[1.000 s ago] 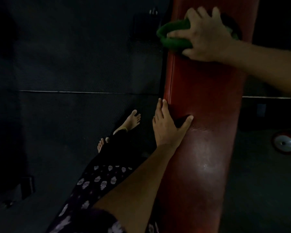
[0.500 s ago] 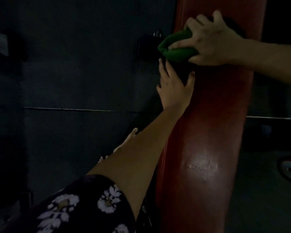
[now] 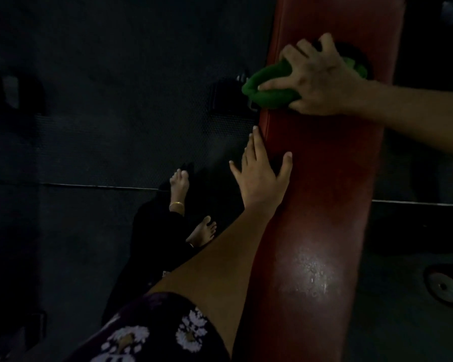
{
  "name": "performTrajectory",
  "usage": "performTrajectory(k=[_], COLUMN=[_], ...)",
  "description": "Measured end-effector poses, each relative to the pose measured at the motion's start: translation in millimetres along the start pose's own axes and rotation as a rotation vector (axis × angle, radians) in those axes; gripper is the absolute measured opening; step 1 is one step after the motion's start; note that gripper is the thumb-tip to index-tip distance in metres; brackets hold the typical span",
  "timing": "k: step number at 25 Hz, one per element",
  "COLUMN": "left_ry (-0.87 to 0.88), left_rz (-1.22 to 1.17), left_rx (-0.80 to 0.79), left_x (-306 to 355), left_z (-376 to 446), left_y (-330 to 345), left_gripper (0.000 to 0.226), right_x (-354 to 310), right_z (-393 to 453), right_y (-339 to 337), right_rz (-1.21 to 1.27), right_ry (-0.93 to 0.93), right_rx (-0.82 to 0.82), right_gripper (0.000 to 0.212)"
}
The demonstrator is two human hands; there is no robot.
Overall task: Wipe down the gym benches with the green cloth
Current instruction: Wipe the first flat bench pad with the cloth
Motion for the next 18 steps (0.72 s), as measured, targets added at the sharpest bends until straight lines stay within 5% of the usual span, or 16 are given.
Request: performTrajectory(k=[5,11,15,18], left_ry=[0.007,0.011,-0.031,-0.001], left_rz=[-0.01,-0.016,-0.077,-0.023], left_rx=[-0.102,-0.066,-0.035,0.049], left_x=[1.0,30.2,70.9,67.9], left_z=[1.2,68.7,116.4,117.1], left_y=[-13.2,-39.2,-40.8,-33.4], left_gripper=[0.079,0.084,0.075,0.075], right_x=[46.9,41.5,78.2,64.2], right_z=[44.4,30.3,70.5,70.1], right_y=[-19.9,-18.8,-35.4,-28.0], right_rz=[0.052,-0.001,0.095,0.06], right_ry=[0.343,0.063,0.382,0.289], right_rx=[0.084,-0.01,0.103,0.086], right_gripper=[0.057,0.06,0.055,0.054])
Point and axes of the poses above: each hand's wrist, its own z-axis towards the middle knuckle, its own y-axis out of the palm, x = y × z, the point moved 2 cm from there along z, towards the middle knuckle, and after that the axes turned 14 degrees about z, right-handed, at the moved point
